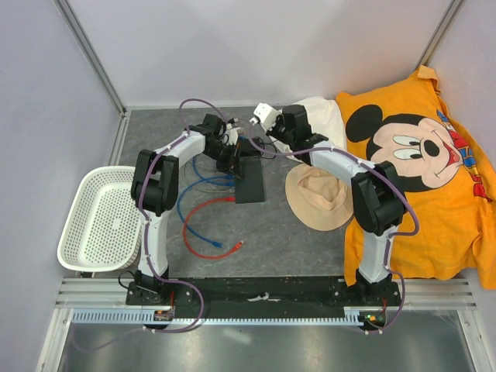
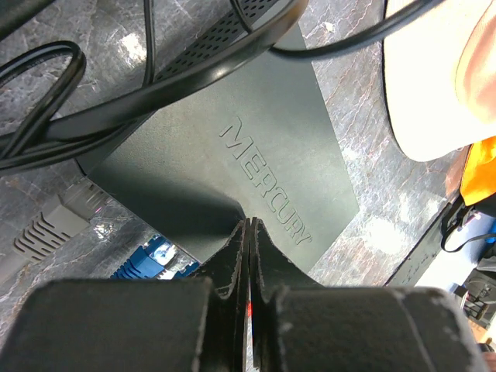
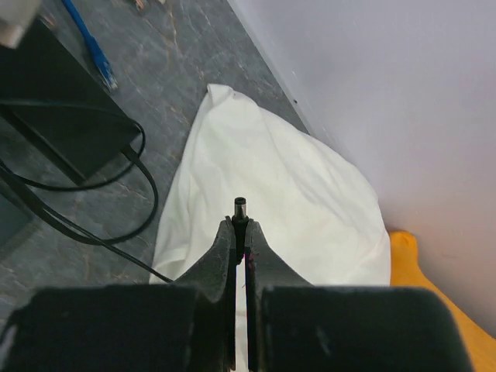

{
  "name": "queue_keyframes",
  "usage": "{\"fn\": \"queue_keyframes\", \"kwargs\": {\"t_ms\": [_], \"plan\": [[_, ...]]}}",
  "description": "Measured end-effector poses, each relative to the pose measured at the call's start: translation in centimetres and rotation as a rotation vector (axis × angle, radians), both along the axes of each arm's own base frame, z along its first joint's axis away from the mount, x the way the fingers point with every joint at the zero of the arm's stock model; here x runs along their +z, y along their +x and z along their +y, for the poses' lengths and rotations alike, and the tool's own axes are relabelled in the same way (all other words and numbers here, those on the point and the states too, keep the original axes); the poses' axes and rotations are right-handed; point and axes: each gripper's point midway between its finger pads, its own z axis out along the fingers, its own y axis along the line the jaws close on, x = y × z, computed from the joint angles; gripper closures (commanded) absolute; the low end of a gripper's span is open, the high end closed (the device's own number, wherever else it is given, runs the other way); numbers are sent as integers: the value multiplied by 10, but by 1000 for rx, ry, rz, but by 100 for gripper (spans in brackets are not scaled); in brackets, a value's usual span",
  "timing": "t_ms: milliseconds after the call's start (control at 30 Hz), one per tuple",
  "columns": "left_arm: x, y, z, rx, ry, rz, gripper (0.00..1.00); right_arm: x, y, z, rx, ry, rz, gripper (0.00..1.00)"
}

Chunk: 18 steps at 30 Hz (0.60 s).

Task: Pull the plug from the switch port

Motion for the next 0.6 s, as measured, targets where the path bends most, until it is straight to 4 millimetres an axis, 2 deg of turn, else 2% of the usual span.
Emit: {"fn": "queue_keyframes", "kwargs": {"t_ms": [67, 200, 300, 400, 600], "plan": [[0, 0, 0, -1, 0, 0, 98, 10, -1, 7, -3, 49, 22, 100], [0, 0, 0, -1, 0, 0, 98, 13, 2, 16, -46, 118, 87, 100], [3, 0, -1, -3, -8, -3, 99, 19, 23, 25, -110, 189, 102, 100], [6, -3, 2, -6, -35, 6, 98, 34, 54, 36, -173, 286, 92, 100], [14, -6, 12, 3, -68, 11, 98, 58, 93, 53, -219, 419, 34, 100]]}}
